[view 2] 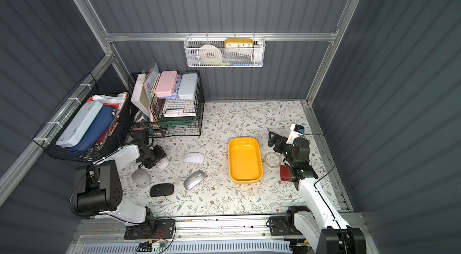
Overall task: Put the mouse in the storage box
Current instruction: Pick up the mouse from the center of the board.
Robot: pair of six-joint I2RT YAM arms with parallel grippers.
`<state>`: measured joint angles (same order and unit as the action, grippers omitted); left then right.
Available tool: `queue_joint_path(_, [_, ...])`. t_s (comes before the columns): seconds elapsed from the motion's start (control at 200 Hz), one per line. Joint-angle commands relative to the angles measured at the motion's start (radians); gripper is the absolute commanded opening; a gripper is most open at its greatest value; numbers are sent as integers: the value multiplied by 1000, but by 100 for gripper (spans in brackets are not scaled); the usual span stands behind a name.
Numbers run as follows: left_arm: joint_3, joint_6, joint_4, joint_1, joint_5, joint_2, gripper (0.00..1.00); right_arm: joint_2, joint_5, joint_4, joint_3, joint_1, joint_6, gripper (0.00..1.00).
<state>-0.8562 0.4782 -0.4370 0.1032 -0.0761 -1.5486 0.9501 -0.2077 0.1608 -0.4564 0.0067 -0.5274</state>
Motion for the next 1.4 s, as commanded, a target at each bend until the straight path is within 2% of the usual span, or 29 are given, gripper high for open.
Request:
queue_joint_path(0.0, [-25,-34,-13,-70,-70,83,25,8,-29,-11,-3,2,0,96])
queue_joint_path(0.185, [-82,-95,14,-238,-118,166,23,33,-180,-55,-77,8,-62,96])
queue_joint_path(0.345, [-113,-203,57,-401,-126,261,25,123,-407,-112,-202,43,-174,94])
queue_joint_path(0.495, [-159,-313,45,-532,-137,309,25,193,-522,-156,-310,201,-237,93])
queue_joint_path(0.675, [-146,-518,58,-677,-202,364,31,236,-573,-208,-417,380,-261,92])
queue_joint_path(0.996, [28,-748,267,-751,-240,489,32,346,-570,-194,-507,553,-342,84])
queue_joint_path(1.176, [28,-785,269,-754,-245,489,31,422,-565,-264,-566,615,-313,79])
queue_joint_path(1.396, [32,-787,260,-754,-259,495,30,473,-570,-259,-576,671,-308,76])
